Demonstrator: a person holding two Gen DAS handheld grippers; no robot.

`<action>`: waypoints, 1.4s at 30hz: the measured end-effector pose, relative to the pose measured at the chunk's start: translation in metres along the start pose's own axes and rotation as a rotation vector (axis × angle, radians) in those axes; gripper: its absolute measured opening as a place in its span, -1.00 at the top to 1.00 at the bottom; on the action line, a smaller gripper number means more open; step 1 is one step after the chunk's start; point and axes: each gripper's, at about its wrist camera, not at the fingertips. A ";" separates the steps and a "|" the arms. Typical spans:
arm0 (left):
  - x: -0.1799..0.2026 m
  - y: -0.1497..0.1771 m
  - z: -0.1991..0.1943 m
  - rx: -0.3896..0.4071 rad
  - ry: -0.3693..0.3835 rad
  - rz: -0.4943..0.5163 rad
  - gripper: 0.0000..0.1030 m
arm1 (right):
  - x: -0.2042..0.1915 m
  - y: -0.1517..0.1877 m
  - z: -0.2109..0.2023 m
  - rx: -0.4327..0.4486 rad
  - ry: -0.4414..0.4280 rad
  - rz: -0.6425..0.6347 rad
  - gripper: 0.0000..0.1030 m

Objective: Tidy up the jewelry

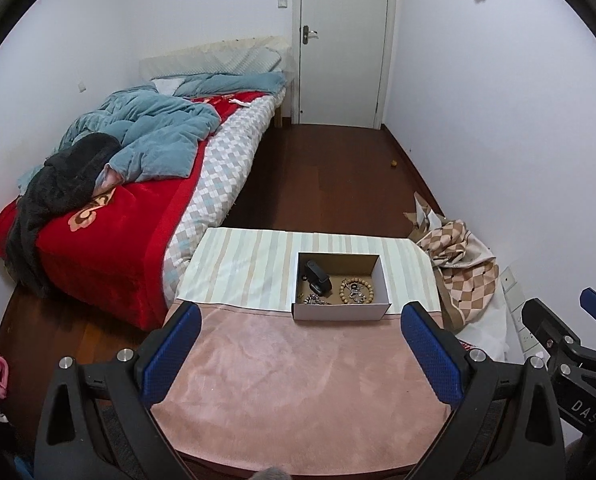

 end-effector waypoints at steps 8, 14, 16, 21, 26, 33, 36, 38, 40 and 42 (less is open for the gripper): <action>-0.005 0.002 -0.018 0.007 -0.008 -0.008 -0.98 | -0.002 -0.005 -0.030 0.037 -0.007 -0.004 -0.99; -0.003 0.004 -0.011 -0.029 -0.015 -0.004 -0.98 | -0.004 -0.004 -0.025 0.009 -0.019 -0.002 -0.99; -0.001 0.003 -0.006 -0.043 -0.019 0.000 -0.98 | -0.004 -0.004 -0.021 0.000 -0.016 -0.001 -0.99; 0.003 -0.003 0.007 -0.061 -0.029 0.001 -0.98 | -0.005 -0.011 -0.007 -0.017 -0.001 -0.006 -1.00; 0.005 -0.011 0.021 -0.075 -0.046 -0.006 -0.98 | -0.005 -0.019 0.009 -0.031 -0.001 -0.006 -1.00; 0.007 -0.023 0.047 -0.104 -0.070 -0.002 -0.98 | -0.008 -0.033 0.044 -0.067 0.007 -0.009 -1.00; 0.007 -0.028 0.059 -0.126 -0.077 -0.007 -0.98 | -0.008 -0.038 0.058 -0.086 0.007 -0.007 -1.00; 0.008 -0.030 0.065 -0.137 -0.079 -0.005 -0.98 | -0.008 -0.040 0.065 -0.098 0.005 -0.008 -1.00; 0.008 -0.031 0.071 -0.154 -0.077 -0.004 -0.98 | -0.009 -0.042 0.072 -0.118 0.000 -0.012 -1.00; 0.009 -0.031 0.075 -0.161 -0.081 0.004 -0.98 | -0.010 -0.044 0.078 -0.130 -0.006 -0.019 -1.00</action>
Point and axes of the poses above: each gripper's, at about its wrist camera, not at the fingertips, and z roughly the way its jaws point, x to its right, y to its underside, and after that the axes turned 10 degrees about -z, right-handed
